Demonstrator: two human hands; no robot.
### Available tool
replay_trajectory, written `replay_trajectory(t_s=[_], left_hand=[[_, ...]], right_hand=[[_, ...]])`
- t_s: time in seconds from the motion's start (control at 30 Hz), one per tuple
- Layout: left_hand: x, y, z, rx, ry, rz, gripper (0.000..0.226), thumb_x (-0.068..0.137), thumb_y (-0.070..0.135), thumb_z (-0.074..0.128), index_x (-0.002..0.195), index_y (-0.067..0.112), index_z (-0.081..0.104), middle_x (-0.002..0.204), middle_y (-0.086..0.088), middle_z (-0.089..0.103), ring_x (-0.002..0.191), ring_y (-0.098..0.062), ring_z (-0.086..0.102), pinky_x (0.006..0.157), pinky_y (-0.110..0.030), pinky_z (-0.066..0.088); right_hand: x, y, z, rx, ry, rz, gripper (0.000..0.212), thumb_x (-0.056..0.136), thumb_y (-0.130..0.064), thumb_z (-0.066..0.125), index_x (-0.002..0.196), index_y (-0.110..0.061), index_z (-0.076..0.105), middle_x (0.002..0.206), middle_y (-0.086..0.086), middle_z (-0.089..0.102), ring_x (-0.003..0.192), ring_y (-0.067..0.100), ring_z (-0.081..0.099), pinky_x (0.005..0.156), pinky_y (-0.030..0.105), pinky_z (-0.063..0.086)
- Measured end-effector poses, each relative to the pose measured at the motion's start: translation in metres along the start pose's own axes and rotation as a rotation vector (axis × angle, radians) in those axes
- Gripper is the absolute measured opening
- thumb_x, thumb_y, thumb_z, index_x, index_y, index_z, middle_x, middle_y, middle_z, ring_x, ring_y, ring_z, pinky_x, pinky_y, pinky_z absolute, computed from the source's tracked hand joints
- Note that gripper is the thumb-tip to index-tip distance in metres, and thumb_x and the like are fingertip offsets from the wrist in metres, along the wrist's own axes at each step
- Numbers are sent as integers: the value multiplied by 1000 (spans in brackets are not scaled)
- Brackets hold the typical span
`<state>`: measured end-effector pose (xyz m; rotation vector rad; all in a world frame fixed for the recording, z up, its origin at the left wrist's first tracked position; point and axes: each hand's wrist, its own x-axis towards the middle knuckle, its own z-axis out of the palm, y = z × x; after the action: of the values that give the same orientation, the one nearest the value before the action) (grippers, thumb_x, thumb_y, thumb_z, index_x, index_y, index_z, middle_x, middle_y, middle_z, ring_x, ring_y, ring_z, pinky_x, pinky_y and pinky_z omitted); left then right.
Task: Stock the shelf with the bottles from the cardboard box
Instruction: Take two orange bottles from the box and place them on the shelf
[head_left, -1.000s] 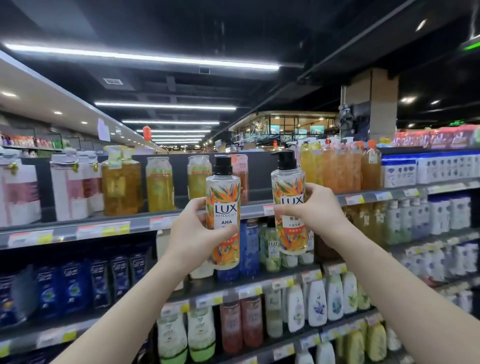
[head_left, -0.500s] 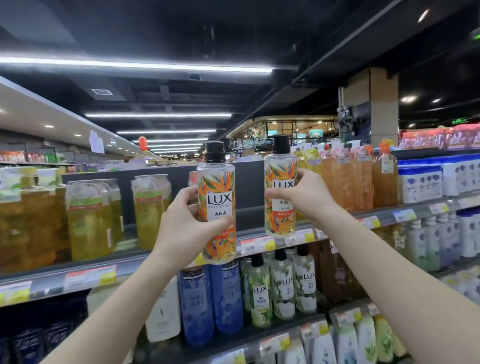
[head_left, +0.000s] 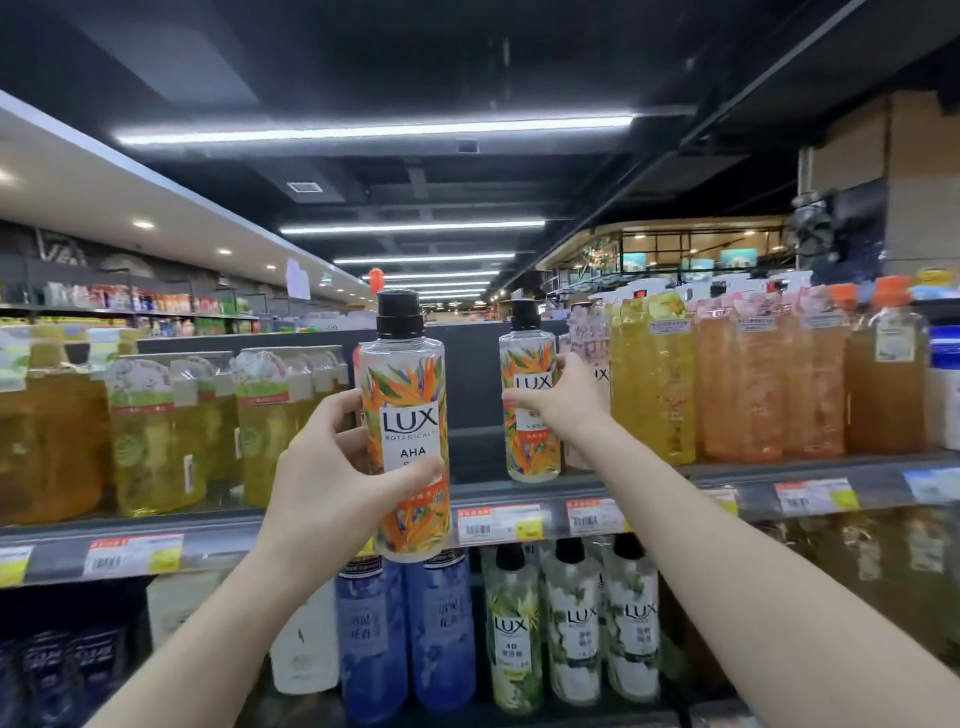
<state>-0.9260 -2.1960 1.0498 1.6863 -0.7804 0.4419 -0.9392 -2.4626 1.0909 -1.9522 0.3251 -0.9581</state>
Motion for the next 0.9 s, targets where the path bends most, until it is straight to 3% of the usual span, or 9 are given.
replay_trajectory(t_s=[0.17, 0.3, 0.4, 0.47, 0.6, 0.73, 0.9], left_hand=[[-7, 1, 12, 28, 11, -9, 79, 70, 27, 95, 136, 33, 52, 97, 17, 76, 88, 13, 69, 58, -13, 56], [-8, 0, 15, 36, 8, -11, 86, 66, 34, 96, 140, 33, 52, 99, 17, 77, 92, 11, 70, 62, -17, 58], [-8, -2, 15, 36, 1, -8, 81, 67, 32, 96, 136, 37, 52, 92, 21, 77, 90, 12, 70, 60, -16, 58], [-8, -2, 15, 30, -5, -10, 79, 69, 31, 96, 134, 37, 52, 93, 30, 75, 88, 10, 72, 60, -16, 58], [-10, -5, 15, 23, -13, -17, 78, 69, 31, 95, 133, 38, 51, 94, 34, 74, 89, 11, 71, 62, -18, 59], [-12, -5, 12, 21, -21, -18, 79, 69, 31, 96, 134, 38, 52, 94, 22, 77, 91, 13, 69, 64, -18, 59], [-13, -6, 9, 0, -33, -11, 80, 69, 30, 95, 136, 35, 52, 93, 30, 76, 90, 12, 70, 61, -15, 58]], right_hand=[[13, 12, 7, 21, -40, -1, 51, 86, -31, 82, 125, -20, 52, 113, -3, 64, 105, 18, 65, 90, 41, 58], [17, 16, 7, -13, -51, 4, 60, 89, -33, 79, 138, -18, 49, 116, -4, 60, 104, 16, 59, 90, 39, 55], [18, 21, 7, -88, -76, 41, 64, 85, -30, 83, 139, -19, 50, 127, 1, 66, 115, 23, 65, 96, 46, 57], [17, 26, 8, -130, -71, 63, 59, 84, -28, 84, 133, -19, 53, 126, 3, 68, 116, 25, 66, 91, 43, 59], [13, 28, 16, -242, 1, 88, 48, 90, -32, 78, 124, -14, 50, 125, 8, 66, 113, 26, 67, 62, 25, 53], [12, 25, 24, -318, 54, 97, 45, 93, -30, 76, 121, -11, 46, 125, 11, 63, 114, 29, 64, 76, 35, 56], [14, 26, 26, -346, 75, 118, 40, 93, -36, 75, 117, -13, 53, 122, 9, 65, 110, 28, 64, 72, 33, 51]])
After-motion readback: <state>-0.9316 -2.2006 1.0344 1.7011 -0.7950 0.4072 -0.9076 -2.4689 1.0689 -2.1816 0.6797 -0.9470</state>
